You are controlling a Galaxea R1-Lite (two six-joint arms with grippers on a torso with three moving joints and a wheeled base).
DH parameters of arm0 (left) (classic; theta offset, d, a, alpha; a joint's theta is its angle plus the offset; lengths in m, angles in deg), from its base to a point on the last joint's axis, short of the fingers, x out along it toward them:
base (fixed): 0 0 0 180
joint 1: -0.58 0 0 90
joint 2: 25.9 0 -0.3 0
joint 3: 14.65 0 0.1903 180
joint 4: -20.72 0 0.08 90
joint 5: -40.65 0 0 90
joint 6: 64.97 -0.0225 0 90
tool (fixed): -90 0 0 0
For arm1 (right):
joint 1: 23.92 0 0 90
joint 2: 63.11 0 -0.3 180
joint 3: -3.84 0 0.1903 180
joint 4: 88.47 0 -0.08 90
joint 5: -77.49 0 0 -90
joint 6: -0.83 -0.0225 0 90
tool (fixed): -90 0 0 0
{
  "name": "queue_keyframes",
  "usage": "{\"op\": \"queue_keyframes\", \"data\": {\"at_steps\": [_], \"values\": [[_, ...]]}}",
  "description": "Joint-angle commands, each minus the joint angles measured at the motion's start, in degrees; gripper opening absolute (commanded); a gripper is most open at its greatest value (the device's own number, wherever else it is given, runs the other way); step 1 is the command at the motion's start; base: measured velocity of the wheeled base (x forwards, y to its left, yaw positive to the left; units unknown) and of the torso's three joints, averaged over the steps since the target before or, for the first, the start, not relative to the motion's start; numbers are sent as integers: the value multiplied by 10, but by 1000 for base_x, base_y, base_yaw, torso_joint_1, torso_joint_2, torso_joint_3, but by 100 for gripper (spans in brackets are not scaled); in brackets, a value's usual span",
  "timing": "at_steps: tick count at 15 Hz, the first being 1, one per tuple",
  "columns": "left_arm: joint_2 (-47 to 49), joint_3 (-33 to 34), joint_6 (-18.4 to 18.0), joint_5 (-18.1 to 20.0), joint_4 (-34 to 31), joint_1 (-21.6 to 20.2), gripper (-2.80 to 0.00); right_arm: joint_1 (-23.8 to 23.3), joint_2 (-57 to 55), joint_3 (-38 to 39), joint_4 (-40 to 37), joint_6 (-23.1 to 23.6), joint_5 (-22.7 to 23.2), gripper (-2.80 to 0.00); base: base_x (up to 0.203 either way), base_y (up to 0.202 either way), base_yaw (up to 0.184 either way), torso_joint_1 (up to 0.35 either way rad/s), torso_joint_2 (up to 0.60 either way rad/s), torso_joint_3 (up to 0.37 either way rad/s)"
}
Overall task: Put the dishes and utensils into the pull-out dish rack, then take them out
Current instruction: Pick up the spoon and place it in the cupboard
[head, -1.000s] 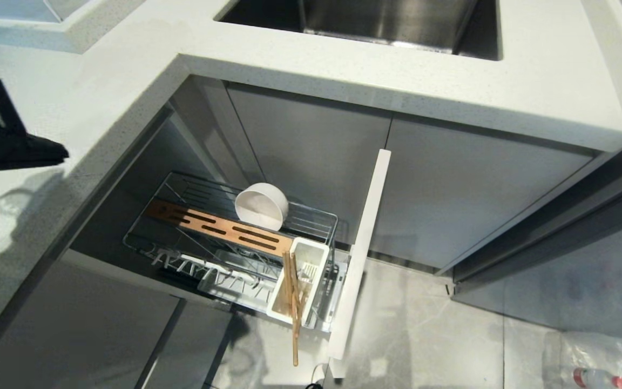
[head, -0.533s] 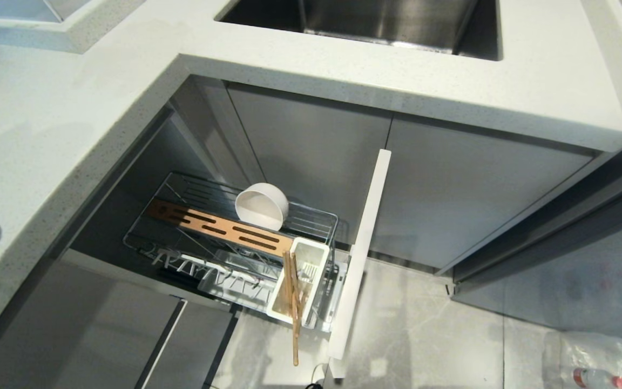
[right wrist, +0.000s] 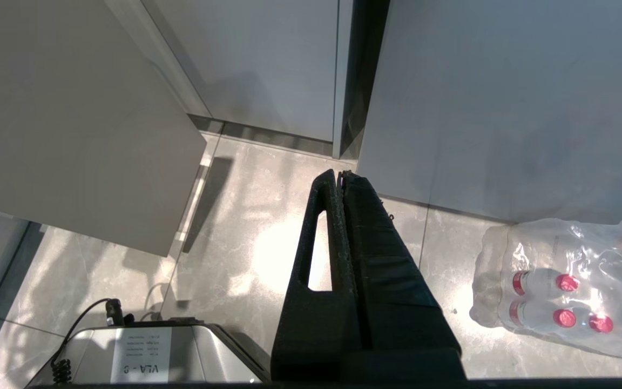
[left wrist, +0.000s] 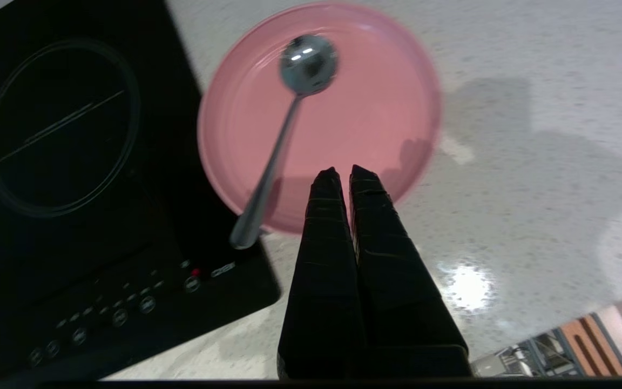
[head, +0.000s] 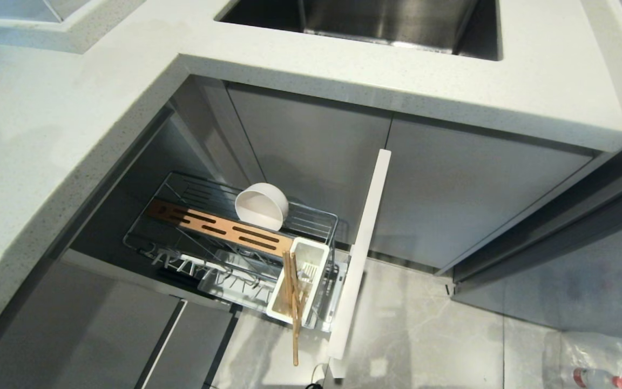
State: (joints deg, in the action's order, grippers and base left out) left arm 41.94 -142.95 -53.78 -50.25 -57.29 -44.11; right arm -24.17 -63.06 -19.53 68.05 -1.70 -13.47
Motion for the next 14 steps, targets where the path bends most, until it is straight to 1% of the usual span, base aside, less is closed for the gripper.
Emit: {"op": "queue_keyframes", "data": {"at_steps": [1, 2, 4, 7, 9, 10, 12, 14], "values": [[37, -38, -3, 5, -33, -31, -280, 0, 0, 1, 0, 0, 0, -280, 0, 0, 0, 0, 0, 0], [57, -63, -7, 17, -54, -45, -280, 0, 0, 1, 0, 0, 0, -280, 0, 0, 0, 0, 0, 0], [93, -72, -33, 39, -67, -96, -280, 0, 0, 1, -1, 0, 0, -280, 0, 0, 0, 0, 0, 0], [144, -72, -46, 100, -76, -161, -280, 0, 0, 1, 0, 0, 0, -280, 0, 0, 0, 0, 0, 0], [167, -72, -49, 148, -106, -191, -280, 0, 0, 1, 0, 0, 0, -280, 0, 0, 0, 0, 0, 0], [175, -72, -50, 168, -128, -194, -280, 0, 0, 1, 0, 0, 0, -280, 0, 0, 0, 0, 0, 0], [181, -71, -56, 180, -163, -197, -280, 0, 0, 1, -1, 0, 0, -280, 0, 0, 0, 0, 0, 0], [184, -69, -58, 187, -177, -203, -280, 0, 0, 1, 0, 0, 0, -280, 0, 0, 0, 0, 0, 0]]}}
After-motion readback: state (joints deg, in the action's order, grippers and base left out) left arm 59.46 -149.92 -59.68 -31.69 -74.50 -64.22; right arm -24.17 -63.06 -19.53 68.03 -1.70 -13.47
